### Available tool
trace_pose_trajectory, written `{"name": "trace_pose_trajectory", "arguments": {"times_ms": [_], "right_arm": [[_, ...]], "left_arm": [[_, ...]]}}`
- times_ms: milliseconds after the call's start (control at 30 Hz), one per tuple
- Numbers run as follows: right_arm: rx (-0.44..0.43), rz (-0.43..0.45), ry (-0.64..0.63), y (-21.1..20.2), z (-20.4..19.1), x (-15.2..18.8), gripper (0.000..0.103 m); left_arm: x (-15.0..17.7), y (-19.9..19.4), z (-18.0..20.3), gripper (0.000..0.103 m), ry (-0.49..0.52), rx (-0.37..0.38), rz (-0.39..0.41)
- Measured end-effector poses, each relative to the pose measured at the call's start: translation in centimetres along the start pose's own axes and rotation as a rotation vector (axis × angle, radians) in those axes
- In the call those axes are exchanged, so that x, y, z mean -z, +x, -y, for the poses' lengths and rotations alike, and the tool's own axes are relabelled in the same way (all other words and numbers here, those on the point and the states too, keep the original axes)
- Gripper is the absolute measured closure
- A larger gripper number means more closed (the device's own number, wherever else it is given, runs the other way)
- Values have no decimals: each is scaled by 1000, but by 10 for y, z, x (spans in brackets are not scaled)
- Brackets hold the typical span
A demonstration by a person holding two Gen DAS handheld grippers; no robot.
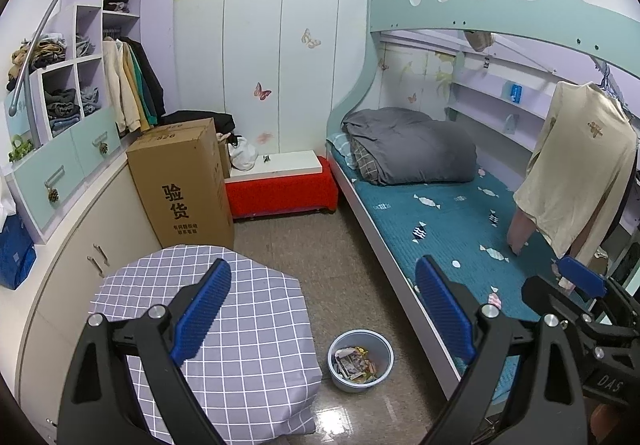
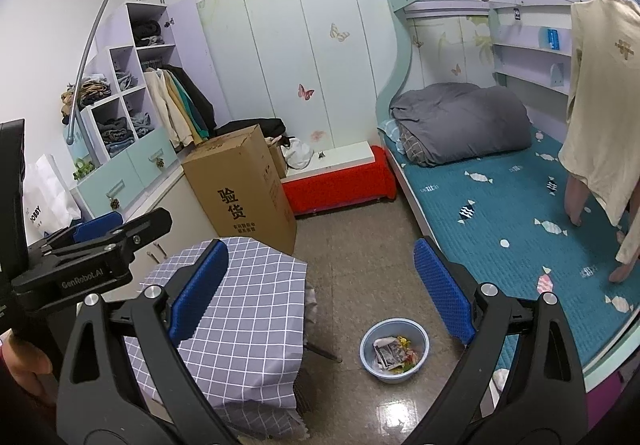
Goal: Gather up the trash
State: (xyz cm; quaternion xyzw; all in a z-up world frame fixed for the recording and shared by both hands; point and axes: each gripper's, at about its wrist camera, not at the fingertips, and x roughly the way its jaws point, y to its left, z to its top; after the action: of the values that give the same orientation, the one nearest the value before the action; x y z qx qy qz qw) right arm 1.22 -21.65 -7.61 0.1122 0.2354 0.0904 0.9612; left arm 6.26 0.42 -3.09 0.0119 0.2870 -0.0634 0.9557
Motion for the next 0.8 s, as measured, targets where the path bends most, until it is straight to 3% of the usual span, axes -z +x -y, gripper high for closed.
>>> {"name": "trace_pose_trajectory", "arguments": {"times_ms": [500,800], "right_arm": [[17,0,29,17,14,-8,9],[28,-34,39,47,-2,-9,9]], "left_arm": [[-11,23,7,11,16,2,-14],[-18,45,-15,11,17,21,-30]]}}
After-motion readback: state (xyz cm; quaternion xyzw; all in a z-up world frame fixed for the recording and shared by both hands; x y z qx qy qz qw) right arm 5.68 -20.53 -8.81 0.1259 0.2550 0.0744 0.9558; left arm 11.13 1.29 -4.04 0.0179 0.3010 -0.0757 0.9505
